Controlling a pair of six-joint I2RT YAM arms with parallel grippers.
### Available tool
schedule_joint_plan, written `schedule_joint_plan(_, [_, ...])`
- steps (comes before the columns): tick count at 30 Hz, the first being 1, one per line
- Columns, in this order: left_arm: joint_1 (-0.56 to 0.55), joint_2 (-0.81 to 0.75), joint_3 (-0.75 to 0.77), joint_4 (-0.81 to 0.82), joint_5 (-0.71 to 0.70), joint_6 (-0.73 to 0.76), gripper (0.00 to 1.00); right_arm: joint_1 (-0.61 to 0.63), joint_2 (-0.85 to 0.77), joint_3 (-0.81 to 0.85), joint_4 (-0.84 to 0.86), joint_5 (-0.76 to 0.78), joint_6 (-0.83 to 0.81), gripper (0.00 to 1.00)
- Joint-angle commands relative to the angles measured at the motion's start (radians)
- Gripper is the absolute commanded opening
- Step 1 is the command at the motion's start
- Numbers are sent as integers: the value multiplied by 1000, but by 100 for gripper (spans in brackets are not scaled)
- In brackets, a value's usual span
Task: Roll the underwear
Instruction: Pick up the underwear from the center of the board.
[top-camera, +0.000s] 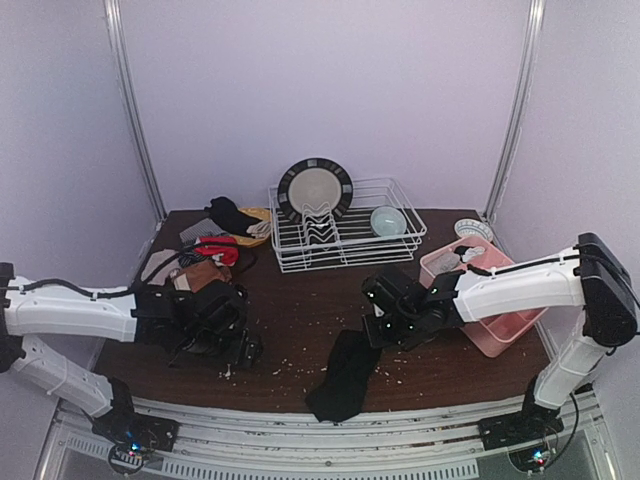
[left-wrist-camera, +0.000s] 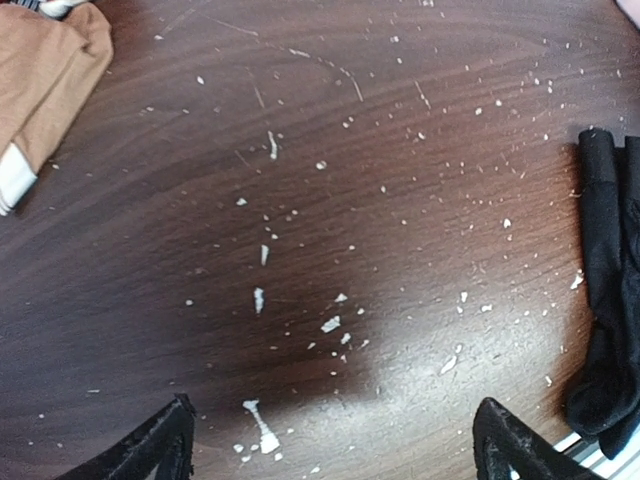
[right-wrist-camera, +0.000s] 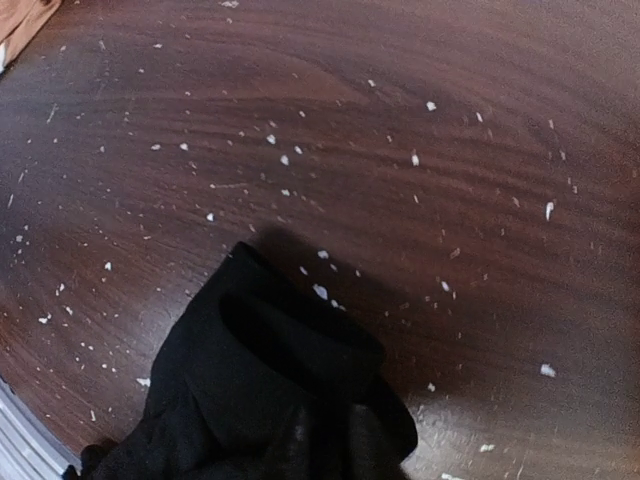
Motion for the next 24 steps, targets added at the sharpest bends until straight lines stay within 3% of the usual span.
schedule_joint_plan(1, [6, 48, 27, 93, 41, 31, 93, 7, -13, 27, -78, 18, 14, 0])
schedule_joint_plan(7, [6, 209, 179, 227, 192, 102, 93, 15, -229, -70, -102, 78, -28, 0])
schedule_joint_plan(13, [1, 461, 390, 302, 364, 143, 85, 23, -325, -184, -96, 62, -47, 0])
schedule_joint_plan(18, [-2, 661, 573, 294, 485, 160, 81, 35, -412, -299, -11, 12, -71, 0])
schedule_joint_plan(24, [-18, 838, 737, 256, 579, 202, 85, 50, -516, -420, 47, -34, -68, 0])
